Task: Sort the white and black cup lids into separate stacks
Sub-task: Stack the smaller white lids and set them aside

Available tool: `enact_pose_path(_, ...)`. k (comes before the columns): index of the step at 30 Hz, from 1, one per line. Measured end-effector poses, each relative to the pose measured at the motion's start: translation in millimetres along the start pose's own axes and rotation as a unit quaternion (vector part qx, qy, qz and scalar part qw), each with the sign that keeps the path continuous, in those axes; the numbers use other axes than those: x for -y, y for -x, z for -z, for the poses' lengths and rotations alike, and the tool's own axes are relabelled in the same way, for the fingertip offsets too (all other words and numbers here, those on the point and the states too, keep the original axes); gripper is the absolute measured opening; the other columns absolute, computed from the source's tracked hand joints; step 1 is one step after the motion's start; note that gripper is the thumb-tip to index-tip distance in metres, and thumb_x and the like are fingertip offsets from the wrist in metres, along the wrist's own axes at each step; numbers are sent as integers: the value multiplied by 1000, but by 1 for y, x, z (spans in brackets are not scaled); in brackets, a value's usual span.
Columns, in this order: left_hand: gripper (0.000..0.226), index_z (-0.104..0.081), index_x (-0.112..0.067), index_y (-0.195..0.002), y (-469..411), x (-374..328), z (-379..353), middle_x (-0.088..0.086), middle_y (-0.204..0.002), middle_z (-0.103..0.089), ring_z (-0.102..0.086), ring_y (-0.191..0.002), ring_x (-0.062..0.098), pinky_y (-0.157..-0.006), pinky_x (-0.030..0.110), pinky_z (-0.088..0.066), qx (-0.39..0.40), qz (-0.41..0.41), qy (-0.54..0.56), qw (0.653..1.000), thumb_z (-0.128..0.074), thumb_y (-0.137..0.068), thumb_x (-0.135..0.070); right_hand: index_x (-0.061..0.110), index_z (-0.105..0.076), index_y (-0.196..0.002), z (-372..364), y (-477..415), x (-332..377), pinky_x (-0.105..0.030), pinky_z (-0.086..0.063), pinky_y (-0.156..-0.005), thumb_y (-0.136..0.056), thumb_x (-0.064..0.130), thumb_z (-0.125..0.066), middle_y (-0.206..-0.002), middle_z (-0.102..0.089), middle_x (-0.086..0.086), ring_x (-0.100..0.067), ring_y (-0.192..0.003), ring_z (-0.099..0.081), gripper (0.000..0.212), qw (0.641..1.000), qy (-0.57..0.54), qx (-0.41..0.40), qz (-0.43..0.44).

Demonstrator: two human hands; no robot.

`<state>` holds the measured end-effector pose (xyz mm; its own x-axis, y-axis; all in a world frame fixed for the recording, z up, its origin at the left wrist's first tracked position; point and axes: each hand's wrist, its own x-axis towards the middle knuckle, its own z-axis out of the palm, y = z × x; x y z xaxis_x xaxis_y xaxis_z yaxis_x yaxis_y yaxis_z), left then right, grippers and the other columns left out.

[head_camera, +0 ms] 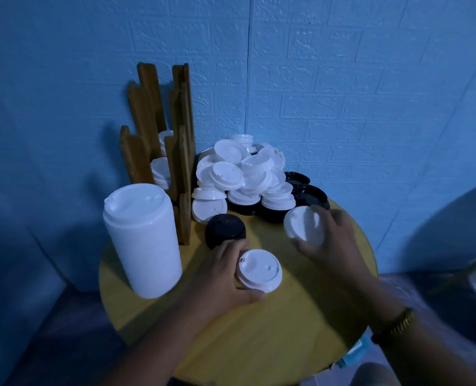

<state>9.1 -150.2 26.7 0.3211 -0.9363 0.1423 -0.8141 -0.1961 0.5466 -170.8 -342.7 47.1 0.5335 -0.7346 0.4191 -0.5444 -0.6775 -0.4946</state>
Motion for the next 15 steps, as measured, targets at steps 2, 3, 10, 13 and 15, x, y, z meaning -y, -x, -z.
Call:
enact_pose_path(2,98,-22,-40,-155,1,-3,2,-18,-155,-32,-34,-139,6,-104,24,-35,15,5,-11,1000,-79,-77,-60,30,-44,-142,4,28,23,-32,-51,-94,-76,48,-80,-132,-36,5,-16,-117,-44,77,991,-80,103,1)
enact_pose_path(3,100,-20,-39,-157,2,-6,3,-15,-158,-32,-34,-141,8,-103,22,-33,20,9,-17,1000,-78,-79,-60,34,-44,-140,2,38,33,-27,-55,-87,-76,48,-79,-129,-34,12,-11,-113,-47,74,980,-124,154,-15)
enact_pose_path(10,107,-19,-39,-157,4,-8,5,-12,-158,-36,-38,-139,9,-100,23,-34,16,41,7,999,-80,-73,-66,39,-38,-144,-11,37,43,-35,-53,-99,-68,64,-76,-136,-31,16,-12,-124,-38,89,960,-110,256,28)
enact_pose_path(13,109,-21,-38,-156,3,-7,4,-10,-157,-38,-39,-139,10,-101,24,-35,15,40,7,999,-81,-70,-67,40,-41,-142,-10,35,43,-38,-45,-104,-72,61,-77,-137,-40,23,-6,-126,-37,81,952,-114,278,54)
enact_pose_path(15,108,-22,-37,-156,2,-7,4,-9,-155,-38,-39,-138,11,-102,24,-36,17,39,4,999,-82,-71,-65,38,-41,-144,-11,33,47,-35,-40,-104,-73,61,-77,-137,-43,23,-6,-126,-35,83,952,-101,283,60)
